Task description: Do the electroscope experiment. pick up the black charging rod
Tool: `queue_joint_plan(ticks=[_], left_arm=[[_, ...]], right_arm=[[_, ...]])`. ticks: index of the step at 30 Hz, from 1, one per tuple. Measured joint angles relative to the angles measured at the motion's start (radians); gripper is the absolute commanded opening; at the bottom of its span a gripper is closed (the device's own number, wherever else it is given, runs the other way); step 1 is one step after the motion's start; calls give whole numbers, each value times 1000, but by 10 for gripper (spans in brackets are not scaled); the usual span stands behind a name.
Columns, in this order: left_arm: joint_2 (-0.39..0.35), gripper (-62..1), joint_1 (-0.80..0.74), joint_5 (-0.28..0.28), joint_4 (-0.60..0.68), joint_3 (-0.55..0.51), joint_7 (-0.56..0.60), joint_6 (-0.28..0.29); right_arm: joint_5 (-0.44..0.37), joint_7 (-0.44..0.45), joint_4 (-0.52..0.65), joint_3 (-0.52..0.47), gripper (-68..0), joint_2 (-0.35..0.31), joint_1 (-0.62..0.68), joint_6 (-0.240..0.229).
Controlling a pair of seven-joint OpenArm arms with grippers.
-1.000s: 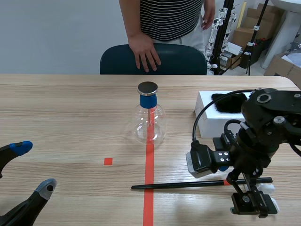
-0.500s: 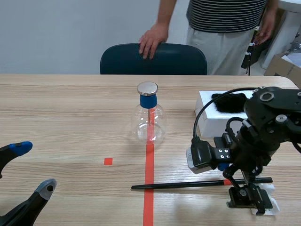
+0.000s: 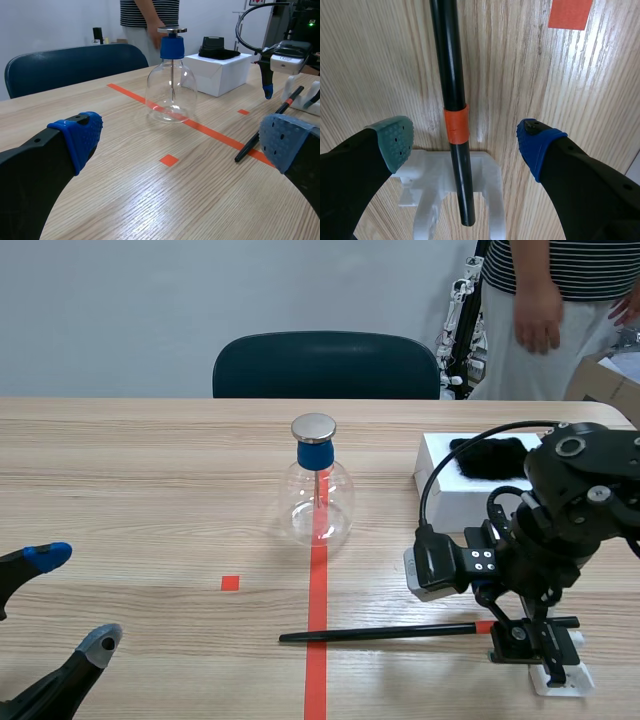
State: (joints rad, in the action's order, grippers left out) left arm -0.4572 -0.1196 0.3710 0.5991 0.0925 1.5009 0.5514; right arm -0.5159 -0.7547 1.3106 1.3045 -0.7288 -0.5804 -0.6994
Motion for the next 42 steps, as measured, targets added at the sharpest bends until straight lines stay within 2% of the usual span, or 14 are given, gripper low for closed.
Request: queue_joint_plan(ticks=[5, 9, 16, 20, 25, 35, 42], left_arm=[[0, 14, 0, 0, 0, 0, 0, 0], [0, 14, 0, 0, 0, 0, 0, 0], [0, 14, 0, 0, 0, 0, 0, 0], [0, 14, 0, 0, 0, 0, 0, 0], [0, 14, 0, -1, 0, 0, 0, 0], [0, 14, 0, -1, 0, 0, 0, 0], [0, 14, 0, -1, 0, 0, 0, 0]], right_arm=[[16, 21, -1, 0, -312, 0, 0, 0], [15, 38, -1, 0, -320, 0, 0, 0], [15, 56, -1, 0, -415, 0, 0, 0], [15, 56, -1, 0, -424, 0, 0, 0], [15, 56, -1, 0, -525, 0, 0, 0], [15, 50, -1, 0, -660, 0, -1, 0], [15, 50, -1, 0, -675, 0, -1, -4]])
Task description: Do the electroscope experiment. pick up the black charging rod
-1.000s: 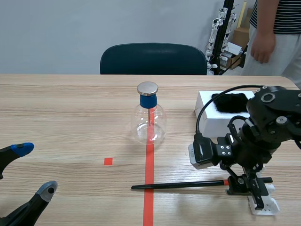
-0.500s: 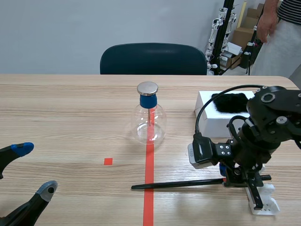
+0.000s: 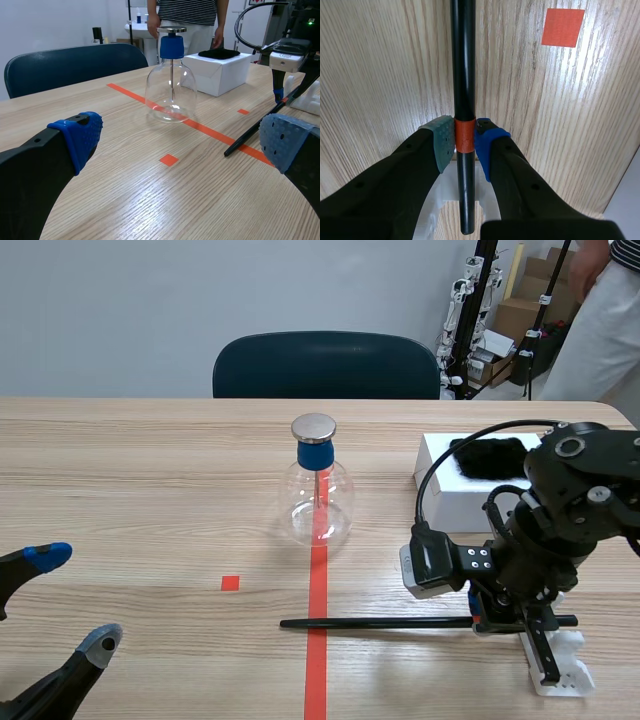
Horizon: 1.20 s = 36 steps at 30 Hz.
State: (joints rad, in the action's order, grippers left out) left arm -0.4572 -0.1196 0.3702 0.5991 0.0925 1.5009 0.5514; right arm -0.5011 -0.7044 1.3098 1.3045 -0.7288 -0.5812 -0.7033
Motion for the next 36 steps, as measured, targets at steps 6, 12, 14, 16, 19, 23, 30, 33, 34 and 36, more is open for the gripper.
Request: queue_joint_plan(ticks=[6, 12, 14, 16, 19, 23, 30, 33, 34, 36], left_arm=[[0, 14, 0, 0, 0, 0, 0, 0], [0, 14, 0, 0, 0, 0, 0, 0], [0, 14, 0, 0, 0, 0, 0, 0], [0, 14, 0, 0, 0, 0, 0, 0], [0, 14, 0, 0, 0, 0, 0, 0], [0, 14, 0, 0, 0, 0, 0, 0], [0, 14, 0, 0, 0, 0, 0, 0], [0, 14, 0, 0, 0, 0, 0, 0], [0, 14, 0, 0, 0, 0, 0, 0], [0, 14, 0, 0, 0, 0, 0, 0]], right_arm=[[0, 0, 0, 0, -675, 0, 0, 0], [0, 0, 1, -8, -675, 0, 10, -13], [0, 0, 7, -11, -675, 0, 14, -12], [0, 1, 17, -11, -675, -3, 17, -12], [0, 1, 51, -11, -674, -26, 26, -12], [-4, 0, 102, -22, -674, -59, 31, -15], [-4, 1, 169, -63, -674, -99, 31, -15], [-8, 29, 200, -77, -674, -128, 31, -15], [-18, 37, 214, -84, -674, -141, 31, -15], [-32, 57, 247, -101, -674, -169, 33, -15]])
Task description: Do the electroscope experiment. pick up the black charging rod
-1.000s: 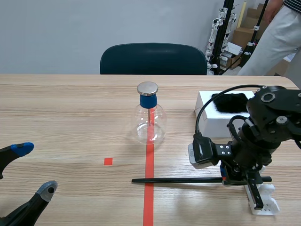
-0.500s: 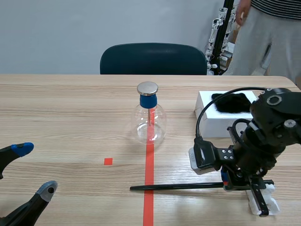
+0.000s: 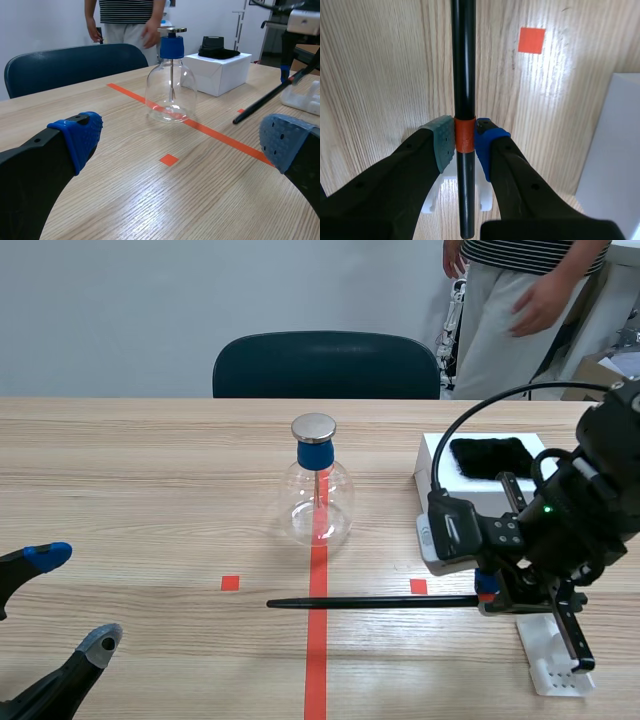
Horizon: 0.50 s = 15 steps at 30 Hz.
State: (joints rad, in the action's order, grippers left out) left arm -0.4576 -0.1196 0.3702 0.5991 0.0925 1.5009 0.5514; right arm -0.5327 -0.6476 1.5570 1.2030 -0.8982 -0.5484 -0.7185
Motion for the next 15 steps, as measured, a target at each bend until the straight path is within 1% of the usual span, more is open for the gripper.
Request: queue_joint_plan(ticks=[3, 6, 8, 11, 12, 14, 15], left_arm=[[0, 14, 0, 0, 0, 0, 0, 0], [0, 14, 0, 0, 0, 0, 0, 0], [0, 14, 0, 0, 0, 0, 0, 0], [0, 14, 0, 0, 0, 0, 0, 0], [0, 14, 0, 0, 0, 0, 0, 0], [0, 14, 0, 0, 0, 0, 0, 0], [0, 14, 0, 0, 0, 0, 0, 0]], right_arm=[[-18, 44, 55, -23, -674, -50, 0, 0], [-18, 75, 116, -37, -674, -103, 2, 0], [-8, 86, 159, -69, -674, -135, 26, 0], [53, 116, 217, -145, -674, -173, 100, 6], [70, 123, 234, -173, -674, -182, 129, 19], [128, 144, 265, -232, -674, -197, 193, 32], [152, 160, 280, -261, -674, -206, 226, 55]])
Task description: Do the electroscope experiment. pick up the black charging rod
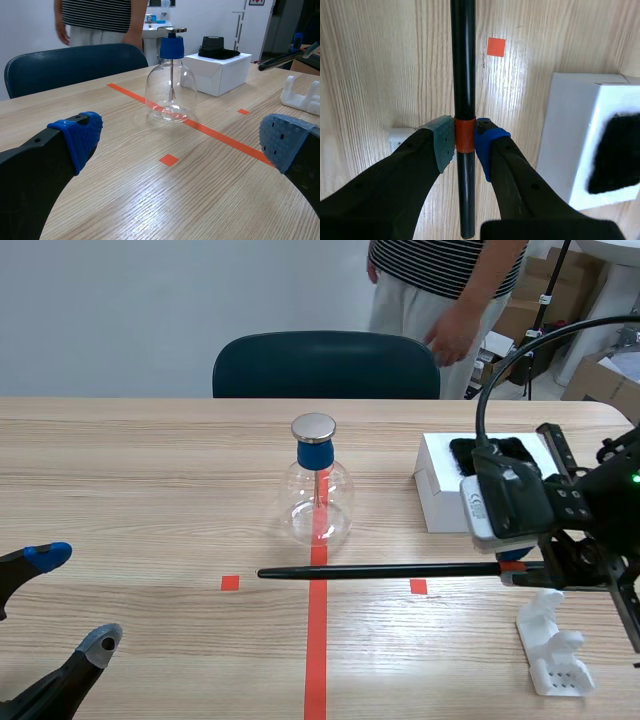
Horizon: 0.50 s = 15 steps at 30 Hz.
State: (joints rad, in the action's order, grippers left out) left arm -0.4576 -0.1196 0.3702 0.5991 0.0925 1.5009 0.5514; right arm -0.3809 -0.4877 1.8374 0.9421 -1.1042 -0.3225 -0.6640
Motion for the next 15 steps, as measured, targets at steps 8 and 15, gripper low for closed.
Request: queue_joint_plan(ticks=[8, 15], left_arm=[[0, 14, 0, 0, 0, 0, 0, 0], [0, 14, 0, 0, 0, 0, 0, 0]], right_arm=[[245, 119, 128, -188, -674, -55, 266, 225], [549, 160, 201, -301, -674, -56, 571, 475]])
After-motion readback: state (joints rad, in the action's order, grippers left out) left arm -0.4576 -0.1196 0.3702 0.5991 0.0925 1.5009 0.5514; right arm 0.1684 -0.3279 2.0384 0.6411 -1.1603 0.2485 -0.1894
